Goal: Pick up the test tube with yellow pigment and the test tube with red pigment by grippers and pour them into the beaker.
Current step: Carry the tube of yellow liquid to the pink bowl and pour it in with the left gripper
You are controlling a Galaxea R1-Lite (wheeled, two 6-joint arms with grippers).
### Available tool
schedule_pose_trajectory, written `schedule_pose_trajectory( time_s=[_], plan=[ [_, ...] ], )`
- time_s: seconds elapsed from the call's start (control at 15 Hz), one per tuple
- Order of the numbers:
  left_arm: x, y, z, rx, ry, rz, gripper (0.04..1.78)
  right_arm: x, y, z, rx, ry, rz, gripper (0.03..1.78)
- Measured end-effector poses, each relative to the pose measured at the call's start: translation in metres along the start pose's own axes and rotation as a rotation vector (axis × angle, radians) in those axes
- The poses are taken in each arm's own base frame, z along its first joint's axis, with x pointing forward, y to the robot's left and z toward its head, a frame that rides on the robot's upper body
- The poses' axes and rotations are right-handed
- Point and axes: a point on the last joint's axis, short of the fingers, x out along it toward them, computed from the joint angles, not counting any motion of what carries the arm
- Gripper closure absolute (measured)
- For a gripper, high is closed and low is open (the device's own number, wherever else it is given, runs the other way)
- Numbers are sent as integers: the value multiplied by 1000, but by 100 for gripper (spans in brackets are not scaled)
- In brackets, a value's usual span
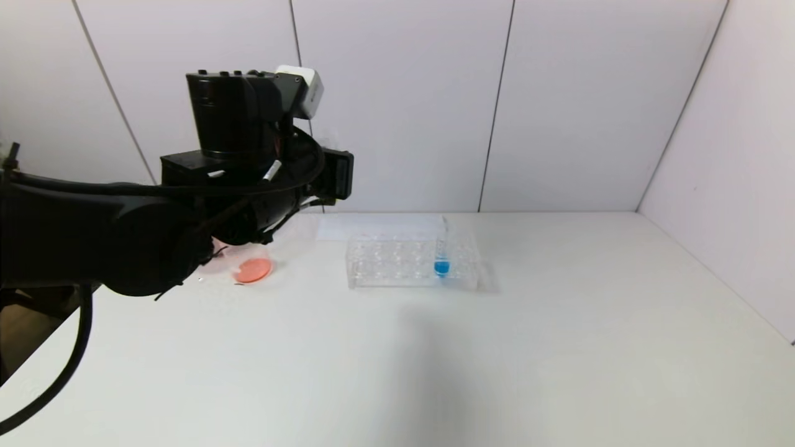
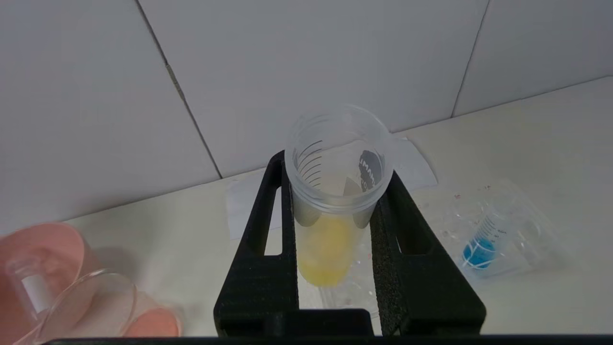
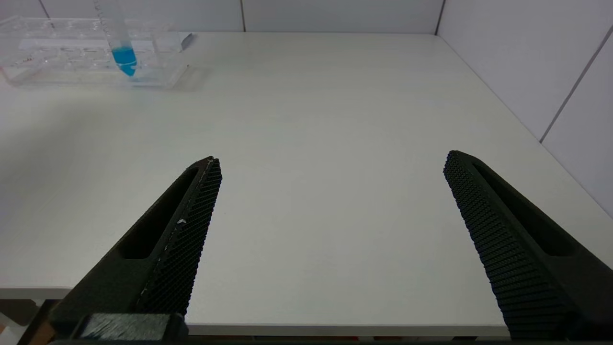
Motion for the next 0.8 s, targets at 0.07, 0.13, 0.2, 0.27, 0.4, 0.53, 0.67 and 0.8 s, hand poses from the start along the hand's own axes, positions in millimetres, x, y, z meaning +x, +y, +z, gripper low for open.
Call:
schedule_pose_trajectory(
  time_s=[0.07,0.13,0.2,0.27,0.4,0.53,0.67,0.8],
  plan=[
    [-3,6,2,1,3,14,137,0,0,0,0,0,0,11],
    [-6,14,3,1,5,33,137,0,0,0,1,0,0,11],
    [-9,22,3,0,6,52,137,0,0,0,0,0,0,11],
    [-11,30,3,-1,7,74,137,0,0,0,1,0,0,11],
    [-13,45,4,2,8,117,137,0,0,0,0,0,0,11],
    [-12,60,4,0,7,155,137,0,0,0,1,-1,0,11],
    [-11,74,3,-2,6,162,137,0,0,0,0,0,0,11],
    [-10,89,1,-4,9,186,137,0,0,0,1,0,0,11]
  ],
)
